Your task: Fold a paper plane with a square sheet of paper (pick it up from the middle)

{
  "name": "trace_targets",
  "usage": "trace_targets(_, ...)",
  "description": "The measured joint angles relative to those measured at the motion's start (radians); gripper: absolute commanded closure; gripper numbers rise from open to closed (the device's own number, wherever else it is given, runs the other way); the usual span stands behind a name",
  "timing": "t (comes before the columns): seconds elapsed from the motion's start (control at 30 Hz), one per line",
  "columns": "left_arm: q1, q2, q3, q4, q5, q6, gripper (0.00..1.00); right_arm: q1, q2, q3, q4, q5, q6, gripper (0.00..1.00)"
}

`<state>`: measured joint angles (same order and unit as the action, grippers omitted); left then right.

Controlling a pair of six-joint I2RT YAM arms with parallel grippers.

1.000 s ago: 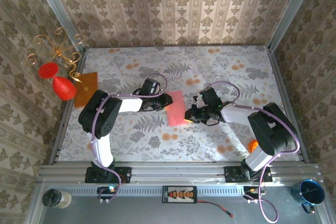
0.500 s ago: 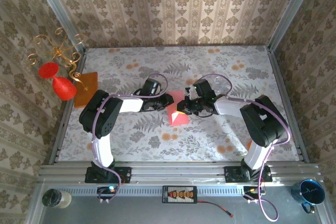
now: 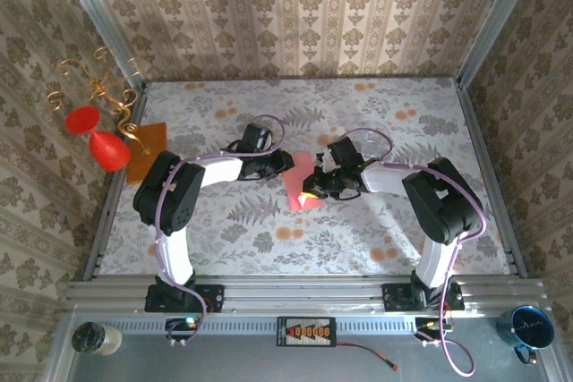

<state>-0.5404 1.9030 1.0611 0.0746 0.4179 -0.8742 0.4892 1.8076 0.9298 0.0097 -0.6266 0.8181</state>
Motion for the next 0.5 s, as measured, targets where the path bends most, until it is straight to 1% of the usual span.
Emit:
trace_targets(0.1,0.012,0.008,0.005,-0.017,-0.001,0.008,0.81,0.0,-0.001,0.0,-0.016,0.002,-0.001,0.95)
trace_targets(0.27,0.003,0.049,0.016,-0.021,0.0,0.015,0.83,0.0,-0.001,0.0,-0.013,0.0,0.001,0.95)
trace_targets(0.5,-0.01,0.061,0.027,-0.019,0.001,0.015,0.85,0.006,0.016,0.016,0.053,-0.014,0.027,0.95)
